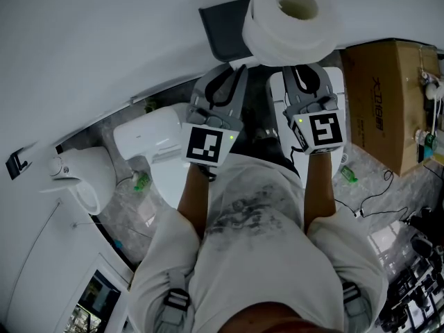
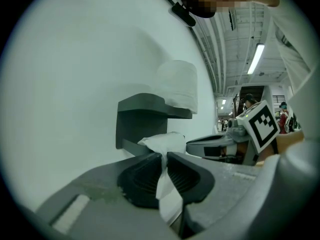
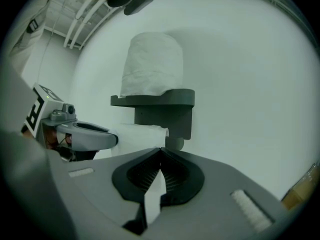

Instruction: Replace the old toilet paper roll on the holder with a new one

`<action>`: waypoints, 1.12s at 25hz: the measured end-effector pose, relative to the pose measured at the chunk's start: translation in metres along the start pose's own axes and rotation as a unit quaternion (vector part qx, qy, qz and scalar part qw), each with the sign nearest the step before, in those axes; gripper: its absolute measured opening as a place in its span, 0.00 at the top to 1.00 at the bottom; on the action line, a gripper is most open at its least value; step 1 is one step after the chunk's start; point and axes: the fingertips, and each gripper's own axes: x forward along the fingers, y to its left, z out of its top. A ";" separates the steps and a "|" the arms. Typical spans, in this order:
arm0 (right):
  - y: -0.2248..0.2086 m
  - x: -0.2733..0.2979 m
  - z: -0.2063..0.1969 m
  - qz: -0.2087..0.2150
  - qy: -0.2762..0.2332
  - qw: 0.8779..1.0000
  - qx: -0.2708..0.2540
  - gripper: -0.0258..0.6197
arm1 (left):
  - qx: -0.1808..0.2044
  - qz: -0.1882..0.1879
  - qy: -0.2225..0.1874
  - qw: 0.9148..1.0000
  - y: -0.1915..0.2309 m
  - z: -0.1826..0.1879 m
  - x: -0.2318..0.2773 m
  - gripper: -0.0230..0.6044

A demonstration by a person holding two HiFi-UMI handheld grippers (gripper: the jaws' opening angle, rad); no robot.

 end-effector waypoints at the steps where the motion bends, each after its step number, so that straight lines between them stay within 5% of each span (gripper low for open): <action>1: 0.000 -0.001 0.000 -0.001 0.000 1.000 0.001 0.96 | 0.000 -0.002 0.000 1.000 -0.001 0.000 0.000 0.89; 28: -0.019 -0.039 0.003 -0.050 -0.002 0.999 0.016 0.96 | 0.001 -0.048 -0.010 0.999 -0.039 0.008 0.030 0.91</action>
